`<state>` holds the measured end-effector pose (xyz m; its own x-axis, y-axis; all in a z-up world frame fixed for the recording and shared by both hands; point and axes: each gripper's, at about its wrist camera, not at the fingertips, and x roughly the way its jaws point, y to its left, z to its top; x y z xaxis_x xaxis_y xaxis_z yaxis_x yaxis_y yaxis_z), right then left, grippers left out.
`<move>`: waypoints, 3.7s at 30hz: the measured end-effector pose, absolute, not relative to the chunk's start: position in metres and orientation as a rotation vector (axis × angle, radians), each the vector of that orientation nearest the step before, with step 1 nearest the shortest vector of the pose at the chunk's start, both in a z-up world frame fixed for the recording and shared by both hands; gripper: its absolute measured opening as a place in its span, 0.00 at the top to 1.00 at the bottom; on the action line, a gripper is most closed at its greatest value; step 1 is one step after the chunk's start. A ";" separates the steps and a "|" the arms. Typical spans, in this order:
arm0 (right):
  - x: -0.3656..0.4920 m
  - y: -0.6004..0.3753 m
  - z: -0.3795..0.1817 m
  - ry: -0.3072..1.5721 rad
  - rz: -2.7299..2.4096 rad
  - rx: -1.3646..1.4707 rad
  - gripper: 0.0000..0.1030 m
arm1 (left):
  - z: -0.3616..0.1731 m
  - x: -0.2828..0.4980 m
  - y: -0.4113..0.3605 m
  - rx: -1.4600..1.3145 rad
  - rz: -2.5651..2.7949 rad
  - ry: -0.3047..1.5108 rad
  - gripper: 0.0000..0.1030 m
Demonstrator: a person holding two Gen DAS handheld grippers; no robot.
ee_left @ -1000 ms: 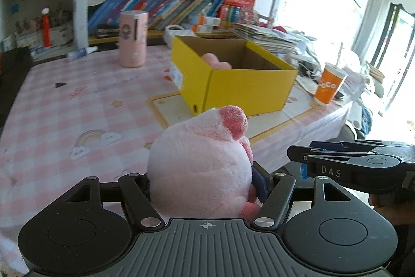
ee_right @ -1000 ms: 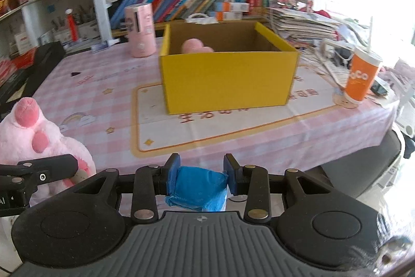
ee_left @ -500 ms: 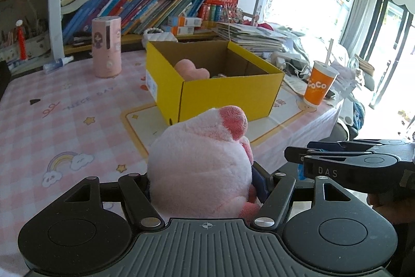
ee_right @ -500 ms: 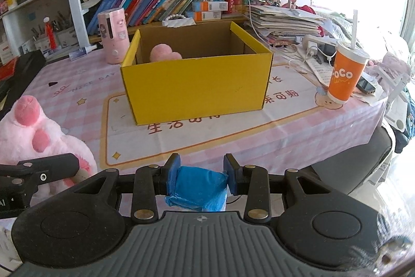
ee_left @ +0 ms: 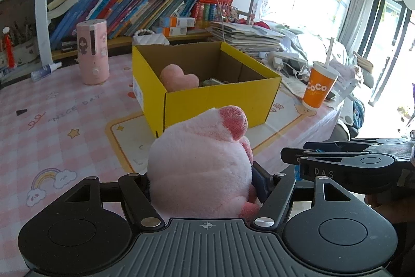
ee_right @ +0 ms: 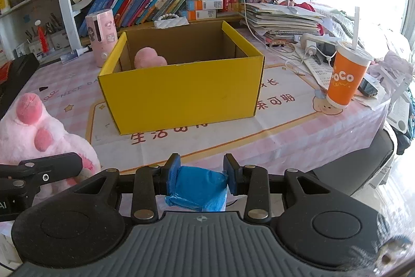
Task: Organize objects
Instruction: 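Carry the pink pig and blue cloth toward the yellow box with both tools, then lower the pig into the box and open the left tool while the right tool releases the blue cloth, then withdraw both tools up and away from the yellow box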
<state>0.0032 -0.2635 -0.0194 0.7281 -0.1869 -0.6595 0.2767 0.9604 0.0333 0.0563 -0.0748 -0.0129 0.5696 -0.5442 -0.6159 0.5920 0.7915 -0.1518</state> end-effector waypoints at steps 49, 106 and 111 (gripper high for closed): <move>0.223 -0.364 -0.033 0.769 0.209 -0.196 0.68 | -0.022 0.199 -0.206 0.155 -0.308 0.648 0.26; 0.021 -0.212 -0.008 0.640 -0.077 -0.043 0.00 | -0.008 0.004 -0.041 0.062 0.080 0.629 0.01; 0.012 -0.205 -0.010 0.638 -0.100 -0.045 0.00 | -0.009 -0.003 -0.037 0.065 0.085 0.639 0.01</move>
